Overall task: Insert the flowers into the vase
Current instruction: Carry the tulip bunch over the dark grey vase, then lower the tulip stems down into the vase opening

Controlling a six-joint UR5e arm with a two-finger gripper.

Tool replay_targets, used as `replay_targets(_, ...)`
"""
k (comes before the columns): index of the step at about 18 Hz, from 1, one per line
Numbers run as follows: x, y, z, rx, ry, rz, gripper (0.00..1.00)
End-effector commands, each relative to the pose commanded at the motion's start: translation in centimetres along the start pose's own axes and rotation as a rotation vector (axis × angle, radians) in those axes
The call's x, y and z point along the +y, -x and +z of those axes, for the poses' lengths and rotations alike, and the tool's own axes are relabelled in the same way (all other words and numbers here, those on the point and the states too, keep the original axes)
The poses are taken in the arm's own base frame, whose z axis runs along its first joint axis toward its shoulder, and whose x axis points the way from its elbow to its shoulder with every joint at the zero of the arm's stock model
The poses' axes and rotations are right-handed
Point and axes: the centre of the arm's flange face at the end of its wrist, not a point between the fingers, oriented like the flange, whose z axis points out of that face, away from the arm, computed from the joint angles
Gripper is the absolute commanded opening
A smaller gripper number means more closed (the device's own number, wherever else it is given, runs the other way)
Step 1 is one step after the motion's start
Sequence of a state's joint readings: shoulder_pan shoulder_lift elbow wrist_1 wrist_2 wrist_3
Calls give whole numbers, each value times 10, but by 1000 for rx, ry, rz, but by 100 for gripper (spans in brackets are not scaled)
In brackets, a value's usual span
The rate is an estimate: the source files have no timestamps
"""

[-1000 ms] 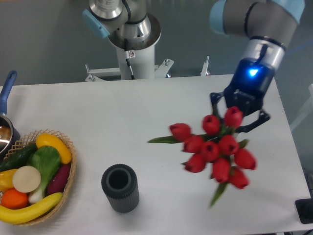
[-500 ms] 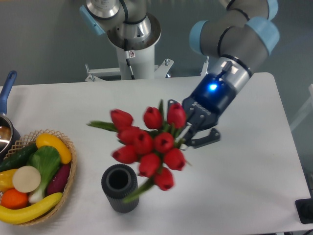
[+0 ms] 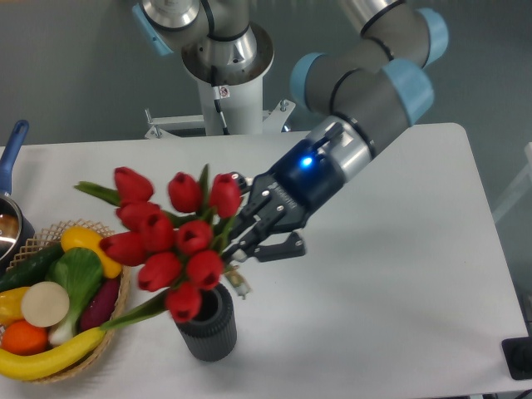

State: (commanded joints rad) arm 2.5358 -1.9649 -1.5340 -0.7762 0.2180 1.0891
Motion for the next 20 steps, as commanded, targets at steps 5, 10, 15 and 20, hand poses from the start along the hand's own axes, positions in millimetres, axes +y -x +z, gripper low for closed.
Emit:
replay_targets(5,19,-3,14,53,-55,-41,21)
replay_targets(10,30,1,14,54,-55,-58,21)
replay_targets(15,49,4,14,52,-51,-91,21)
replay_targets(20,79,13,17,55,-47,-142,21)
